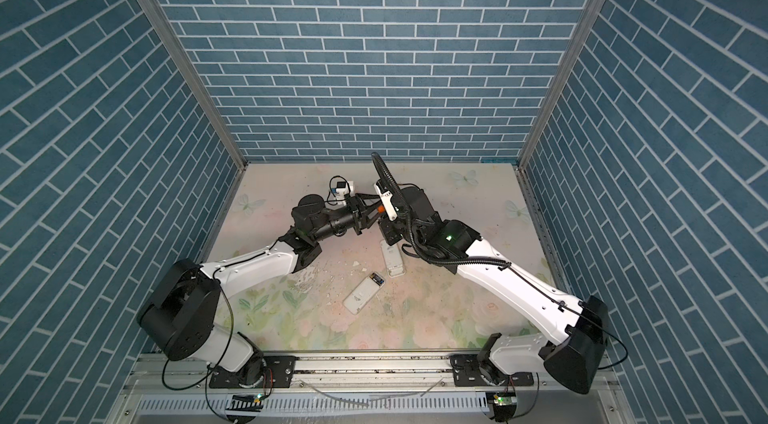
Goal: Unload the batteries from the remote control
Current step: 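Raise the remote with the left gripper while the right lifts the screwdriver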
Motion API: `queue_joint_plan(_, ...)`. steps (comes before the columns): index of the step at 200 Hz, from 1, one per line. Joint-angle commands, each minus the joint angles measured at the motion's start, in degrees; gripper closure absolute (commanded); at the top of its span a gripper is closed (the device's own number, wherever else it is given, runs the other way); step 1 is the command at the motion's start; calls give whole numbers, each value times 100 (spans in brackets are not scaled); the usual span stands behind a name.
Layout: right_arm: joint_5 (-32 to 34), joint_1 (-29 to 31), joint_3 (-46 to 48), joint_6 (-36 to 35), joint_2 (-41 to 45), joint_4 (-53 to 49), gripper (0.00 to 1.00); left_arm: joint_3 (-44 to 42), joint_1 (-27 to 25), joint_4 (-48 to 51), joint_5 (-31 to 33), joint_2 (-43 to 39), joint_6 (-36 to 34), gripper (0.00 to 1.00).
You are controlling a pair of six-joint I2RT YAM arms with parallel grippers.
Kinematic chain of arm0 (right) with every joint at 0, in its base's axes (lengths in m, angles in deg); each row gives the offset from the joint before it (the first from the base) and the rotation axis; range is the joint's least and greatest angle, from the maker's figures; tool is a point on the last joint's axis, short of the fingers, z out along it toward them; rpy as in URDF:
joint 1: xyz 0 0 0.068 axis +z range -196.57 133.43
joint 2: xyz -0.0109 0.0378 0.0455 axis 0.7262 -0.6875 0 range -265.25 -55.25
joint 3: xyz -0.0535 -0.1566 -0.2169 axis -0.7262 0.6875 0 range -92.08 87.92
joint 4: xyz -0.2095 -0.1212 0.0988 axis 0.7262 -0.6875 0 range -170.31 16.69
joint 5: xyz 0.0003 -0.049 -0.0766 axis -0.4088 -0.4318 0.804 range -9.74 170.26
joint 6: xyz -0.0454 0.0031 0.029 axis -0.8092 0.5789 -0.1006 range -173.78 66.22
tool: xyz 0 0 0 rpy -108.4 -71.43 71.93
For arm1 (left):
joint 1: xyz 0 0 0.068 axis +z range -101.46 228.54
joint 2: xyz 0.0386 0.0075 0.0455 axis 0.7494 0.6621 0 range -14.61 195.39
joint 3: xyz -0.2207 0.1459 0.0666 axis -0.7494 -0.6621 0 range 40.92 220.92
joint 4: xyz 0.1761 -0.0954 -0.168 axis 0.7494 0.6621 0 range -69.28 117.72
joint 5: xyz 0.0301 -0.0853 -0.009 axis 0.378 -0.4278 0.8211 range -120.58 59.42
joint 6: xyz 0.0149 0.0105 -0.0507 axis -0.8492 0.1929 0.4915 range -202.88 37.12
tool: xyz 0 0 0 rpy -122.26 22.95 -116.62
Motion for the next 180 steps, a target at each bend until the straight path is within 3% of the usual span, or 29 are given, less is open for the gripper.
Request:
queue_joint_plan(1,65,11,-41,-85,-106,102,100,144,3,-233,-48,-14,-66,63)
queue_joint_plan(31,50,12,-43,-104,-200,160,100,179,-4,-220,-57,2,-84,70)
queue_joint_plan(81,-137,-33,-109,142,-229,200,100,135,-5,-406,26,39,-66,97)
queue_joint_plan(104,-190,-50,-100,418,-208,307,100,144,-18,-563,89,39,-50,100)
queue_joint_plan(143,-55,-53,368,1071,-37,1148,78,177,-13,-928,221,103,103,100)
queue_joint_plan(180,46,-62,564,1260,-71,1704,69,302,-21,-1249,253,255,317,100)
